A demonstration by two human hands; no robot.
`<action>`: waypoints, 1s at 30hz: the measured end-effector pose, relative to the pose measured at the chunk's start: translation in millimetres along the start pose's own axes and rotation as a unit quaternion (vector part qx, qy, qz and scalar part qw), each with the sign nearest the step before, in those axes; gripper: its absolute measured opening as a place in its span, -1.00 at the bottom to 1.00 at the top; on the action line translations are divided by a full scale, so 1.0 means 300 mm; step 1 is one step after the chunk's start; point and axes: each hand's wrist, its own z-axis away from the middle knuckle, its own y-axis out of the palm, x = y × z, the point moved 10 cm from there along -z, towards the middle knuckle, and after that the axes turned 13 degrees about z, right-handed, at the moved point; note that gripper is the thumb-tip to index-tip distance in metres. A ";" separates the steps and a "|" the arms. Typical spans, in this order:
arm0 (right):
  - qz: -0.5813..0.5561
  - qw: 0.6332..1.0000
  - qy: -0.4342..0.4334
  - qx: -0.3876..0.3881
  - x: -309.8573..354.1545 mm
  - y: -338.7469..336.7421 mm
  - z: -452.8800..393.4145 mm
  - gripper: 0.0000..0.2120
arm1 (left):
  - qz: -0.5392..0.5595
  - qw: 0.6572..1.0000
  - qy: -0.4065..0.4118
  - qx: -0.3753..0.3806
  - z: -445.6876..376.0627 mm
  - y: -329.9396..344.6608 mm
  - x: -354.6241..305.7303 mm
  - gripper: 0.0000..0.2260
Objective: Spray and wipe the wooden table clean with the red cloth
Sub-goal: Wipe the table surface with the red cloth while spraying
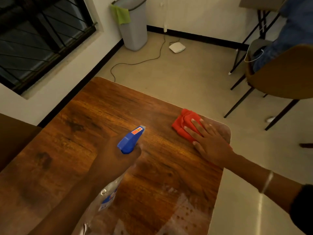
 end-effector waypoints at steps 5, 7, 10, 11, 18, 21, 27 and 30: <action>0.011 1.000 -0.009 -0.010 0.104 -0.080 -0.239 -0.43 | 0.000 1.000 0.001 0.016 0.013 0.024 -0.020 -0.75; 0.023 1.000 -0.009 -0.010 0.169 -0.134 -0.423 -0.41 | -0.010 0.999 0.014 0.028 0.014 0.043 -0.038 -0.74; 0.028 1.000 -0.004 0.004 0.202 -0.191 -0.589 -0.39 | -0.048 0.997 0.036 0.041 0.015 0.072 -0.060 -0.78; 0.021 1.000 -0.007 0.000 0.195 -0.193 -0.597 -0.40 | -0.056 0.997 0.037 0.041 0.013 0.076 -0.059 -0.79; -0.008 1.000 -0.006 -0.022 -0.005 -0.085 -0.207 -0.45 | -0.037 0.998 0.043 0.042 0.005 0.113 -0.083 -0.92; -0.003 0.999 0.039 -0.018 -0.106 -0.038 0.005 -0.45 | -0.010 0.999 0.025 0.030 -0.001 0.105 -0.085 -0.91; -0.011 0.995 0.097 -0.006 -0.106 -0.055 -0.025 -0.44 | -0.052 0.998 0.026 -0.035 -0.009 0.054 -0.094 -0.81; -0.023 0.994 0.106 -0.020 -0.023 -0.112 -0.222 -0.45 | -0.019 0.999 0.015 -0.028 -0.006 0.096 -0.086 -0.77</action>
